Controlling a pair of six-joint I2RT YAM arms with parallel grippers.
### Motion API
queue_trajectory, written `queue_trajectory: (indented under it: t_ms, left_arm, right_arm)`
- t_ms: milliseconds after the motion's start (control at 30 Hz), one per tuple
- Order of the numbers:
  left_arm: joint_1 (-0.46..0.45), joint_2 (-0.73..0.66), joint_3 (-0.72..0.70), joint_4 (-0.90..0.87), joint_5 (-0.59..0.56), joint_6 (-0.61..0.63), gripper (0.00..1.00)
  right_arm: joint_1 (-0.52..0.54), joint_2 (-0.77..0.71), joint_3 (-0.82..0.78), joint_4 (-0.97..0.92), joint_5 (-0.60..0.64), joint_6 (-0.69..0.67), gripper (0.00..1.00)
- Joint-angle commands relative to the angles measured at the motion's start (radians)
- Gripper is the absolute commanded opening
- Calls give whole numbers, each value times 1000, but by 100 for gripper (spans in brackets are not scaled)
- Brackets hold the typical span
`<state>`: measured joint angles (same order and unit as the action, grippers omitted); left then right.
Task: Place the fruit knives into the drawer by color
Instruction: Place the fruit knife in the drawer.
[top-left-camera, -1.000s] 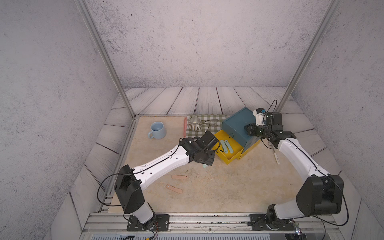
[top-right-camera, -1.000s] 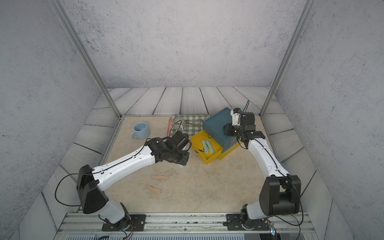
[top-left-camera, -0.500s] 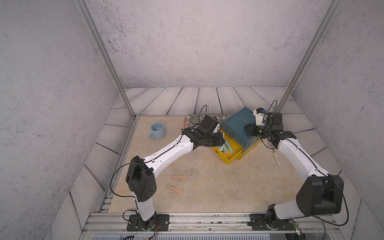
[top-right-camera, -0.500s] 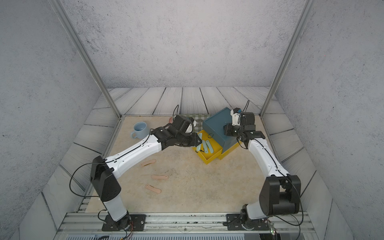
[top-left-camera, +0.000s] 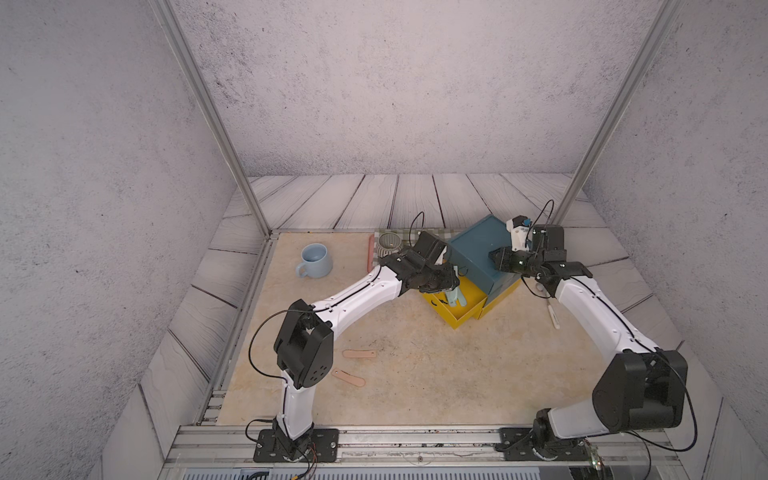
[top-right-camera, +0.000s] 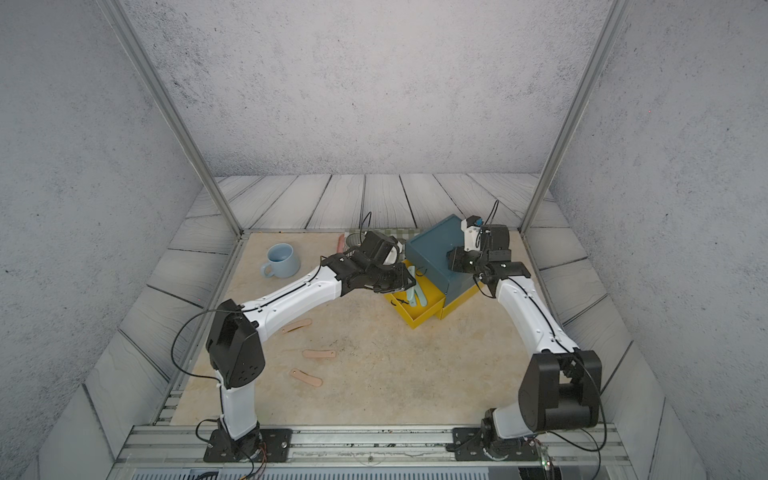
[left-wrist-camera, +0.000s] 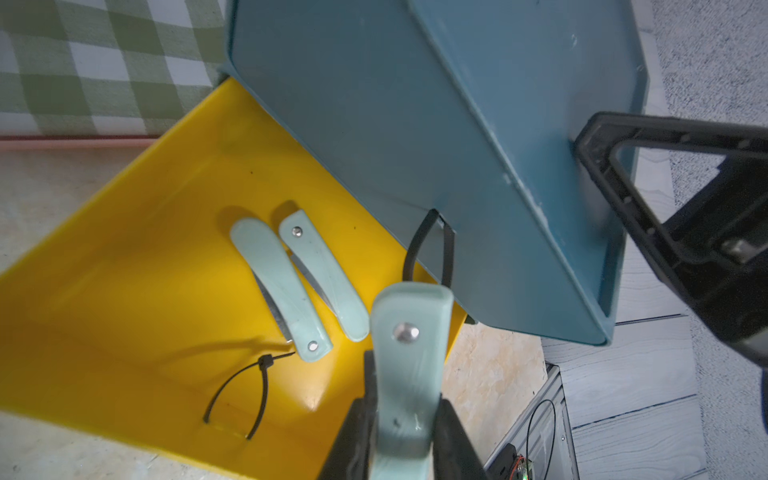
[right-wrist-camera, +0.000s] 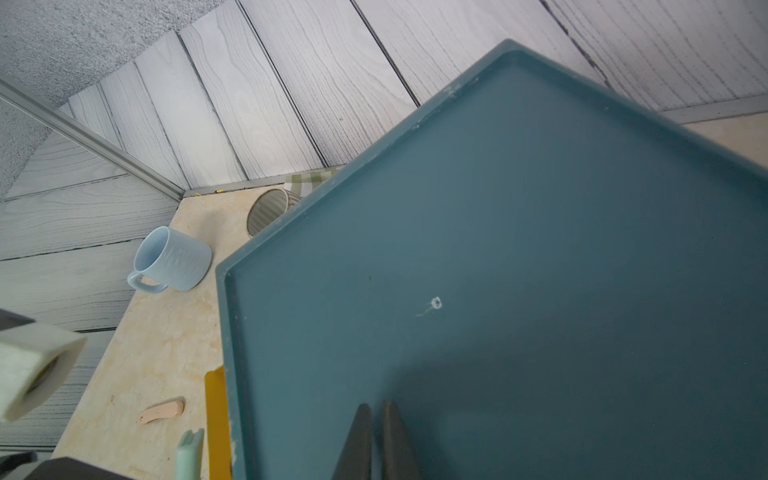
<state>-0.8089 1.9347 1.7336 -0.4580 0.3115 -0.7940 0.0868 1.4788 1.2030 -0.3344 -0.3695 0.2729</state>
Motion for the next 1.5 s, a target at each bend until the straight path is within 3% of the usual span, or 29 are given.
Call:
queue_trajectory:
  t_ms: [0, 1033, 1200, 1467]
  left_arm:
    - [7, 25, 32, 21, 3, -13, 0]
    - [26, 125, 33, 38, 8, -51, 0]
    - [28, 143, 51, 33, 10, -56, 8]
    - [30, 159, 81, 22, 18, -51, 30]
  right_arm:
    - [4, 103, -116, -403, 77, 5, 11]
    - [3, 118, -118, -397, 75, 0, 11]
    - [4, 119, -121, -397, 75, 0, 11]
    - [3, 119, -118, -398, 74, 2, 12]
